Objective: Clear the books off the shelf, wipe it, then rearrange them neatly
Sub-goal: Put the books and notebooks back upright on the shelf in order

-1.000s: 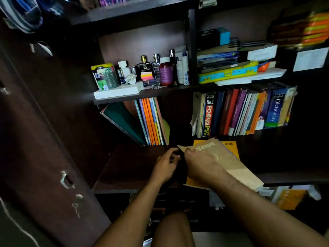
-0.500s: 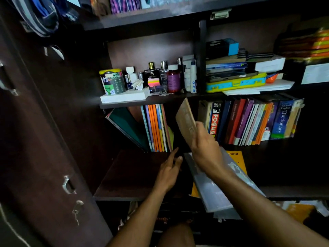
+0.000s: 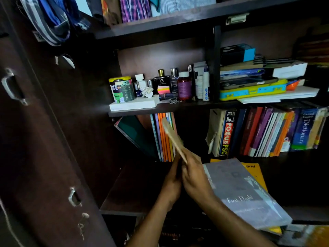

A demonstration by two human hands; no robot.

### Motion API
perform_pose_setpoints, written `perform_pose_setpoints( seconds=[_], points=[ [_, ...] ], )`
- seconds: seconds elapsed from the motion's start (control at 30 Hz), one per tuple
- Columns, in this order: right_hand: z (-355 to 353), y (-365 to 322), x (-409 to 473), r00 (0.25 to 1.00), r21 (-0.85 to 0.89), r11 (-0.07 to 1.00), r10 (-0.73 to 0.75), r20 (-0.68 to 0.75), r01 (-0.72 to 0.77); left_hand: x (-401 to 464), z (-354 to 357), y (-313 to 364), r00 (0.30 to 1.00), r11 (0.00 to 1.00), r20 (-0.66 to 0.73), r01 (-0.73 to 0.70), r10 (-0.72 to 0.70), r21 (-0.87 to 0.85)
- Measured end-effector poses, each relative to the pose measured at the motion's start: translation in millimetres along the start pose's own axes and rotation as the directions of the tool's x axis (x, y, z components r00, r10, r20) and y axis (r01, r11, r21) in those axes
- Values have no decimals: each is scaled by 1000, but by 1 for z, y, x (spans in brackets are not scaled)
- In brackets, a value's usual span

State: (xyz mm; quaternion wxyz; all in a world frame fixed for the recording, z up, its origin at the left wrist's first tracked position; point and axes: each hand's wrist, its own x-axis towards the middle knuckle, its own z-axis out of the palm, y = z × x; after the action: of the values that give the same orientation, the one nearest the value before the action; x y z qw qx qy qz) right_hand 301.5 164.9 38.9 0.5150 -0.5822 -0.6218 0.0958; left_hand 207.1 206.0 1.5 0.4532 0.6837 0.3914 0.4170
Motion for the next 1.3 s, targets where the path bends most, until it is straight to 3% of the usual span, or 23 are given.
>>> perform_pose_setpoints(
  seconds=[0.17, 0.27, 0.4, 0.63, 0.7, 0.77, 0.97, 1.1, 1.23, 1.3],
  points=[
    [-14, -11, -5, 994, 88, 995, 62, -87, -54, 0, -1, -3, 996, 995, 87, 7, -16, 101],
    [-39, -25, -15, 1000, -129, 992, -3, 14, 5, 4, -1, -7, 999, 995, 50, 12, -17, 95],
    [-90, -51, -12, 994, -673, 737, 8, 108, 67, 1, 8, -3, 994, 971, 110, -46, 20, 235],
    [-148, -63, -17, 954, -895, 440, 227, 194, 77, -1, 19, 2, 978, 828, 209, -103, -17, 551],
    [-128, -45, -30, 874, -872, 462, 340, 346, 165, -2, 17, 1, 970, 807, 237, -104, -45, 581],
    [-105, -25, -39, 827, -860, 493, 424, 369, 131, -3, 15, 1, 966, 825, 255, -117, -33, 552],
    [-58, -8, -25, 880, -861, 496, 350, 321, 117, -1, 4, -1, 971, 961, 236, -26, -42, 277],
    [-51, 3, -24, 896, -882, 468, 369, 246, 50, -2, 0, -3, 970, 986, 240, -4, -37, 169],
    [-57, 5, -24, 909, -845, 534, 346, 234, 14, -1, -2, -7, 969, 993, 246, -12, -16, 114],
    [-66, -3, -17, 932, -800, 598, 263, 247, 43, 1, -1, -7, 981, 995, 192, -35, 17, 89]
  ],
)
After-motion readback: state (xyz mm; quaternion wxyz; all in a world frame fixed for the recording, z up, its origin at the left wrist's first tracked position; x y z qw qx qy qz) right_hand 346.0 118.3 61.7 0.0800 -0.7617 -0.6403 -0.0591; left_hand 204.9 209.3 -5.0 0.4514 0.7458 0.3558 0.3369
